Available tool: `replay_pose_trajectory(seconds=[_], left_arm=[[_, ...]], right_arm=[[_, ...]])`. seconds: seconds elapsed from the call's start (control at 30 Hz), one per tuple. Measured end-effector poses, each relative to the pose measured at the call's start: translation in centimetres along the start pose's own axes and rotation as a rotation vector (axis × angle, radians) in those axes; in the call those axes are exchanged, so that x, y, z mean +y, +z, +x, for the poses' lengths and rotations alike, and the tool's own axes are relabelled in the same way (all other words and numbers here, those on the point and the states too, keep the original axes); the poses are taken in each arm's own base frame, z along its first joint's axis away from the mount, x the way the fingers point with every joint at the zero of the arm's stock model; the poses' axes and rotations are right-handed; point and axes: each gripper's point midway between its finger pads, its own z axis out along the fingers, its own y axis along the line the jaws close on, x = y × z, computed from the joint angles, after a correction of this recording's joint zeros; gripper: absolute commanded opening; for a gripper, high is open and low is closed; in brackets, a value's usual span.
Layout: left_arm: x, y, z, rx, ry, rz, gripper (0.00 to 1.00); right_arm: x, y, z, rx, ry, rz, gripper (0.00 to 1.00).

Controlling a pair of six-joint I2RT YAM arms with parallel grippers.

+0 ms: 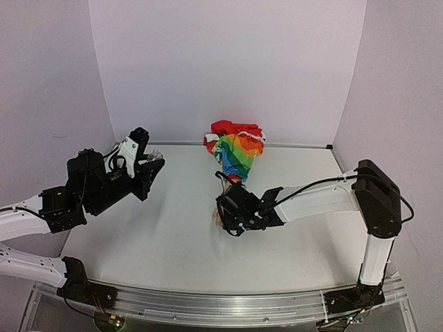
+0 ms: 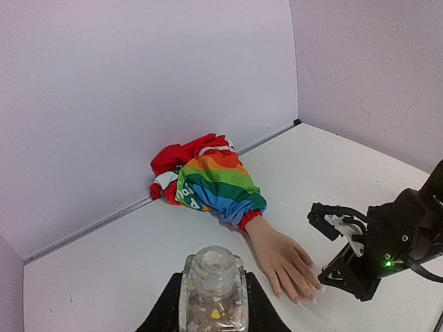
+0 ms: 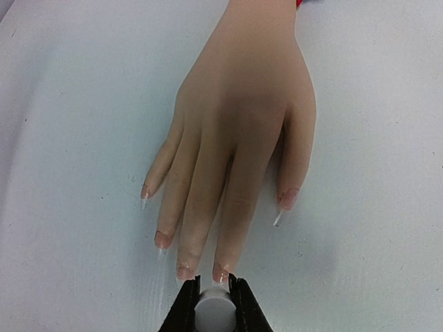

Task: Paint the nails

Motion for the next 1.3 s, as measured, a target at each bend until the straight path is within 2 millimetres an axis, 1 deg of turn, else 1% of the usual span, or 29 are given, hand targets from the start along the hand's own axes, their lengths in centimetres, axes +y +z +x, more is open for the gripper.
replay_pose_trajectory(seconds=[0.27,0.5,0.87,1.07,1.3], left_arm=[[0.0,0.0,0.0,0.001,0.000,-0.001,0.00],[0.0,0.0,0.0,0.001,0.000,-0.001,0.00],[0.0,0.0,0.0,0.001,0.000,-0.001,0.00],[0.0,0.0,0.0,0.001,0.000,-0.001,0.00],[0.0,0.0,0.0,0.002,0.001,-0.001,0.00]], right_arm=[[-0.7,0.2,-0.9,-0.011,0.011,0.018,0.00],[-0.2,0.0,-1.7,-0.024,0.009,0.005,0.00],[-0.1,0.0,-1.6,-0.019,0.008,0.000,0.00],[-0.2,0.6,-1.0,-0.003,0.002,0.008,0.00],[-0.3,0.8,-0.8,0.003,-0.001,0.011,0.00]])
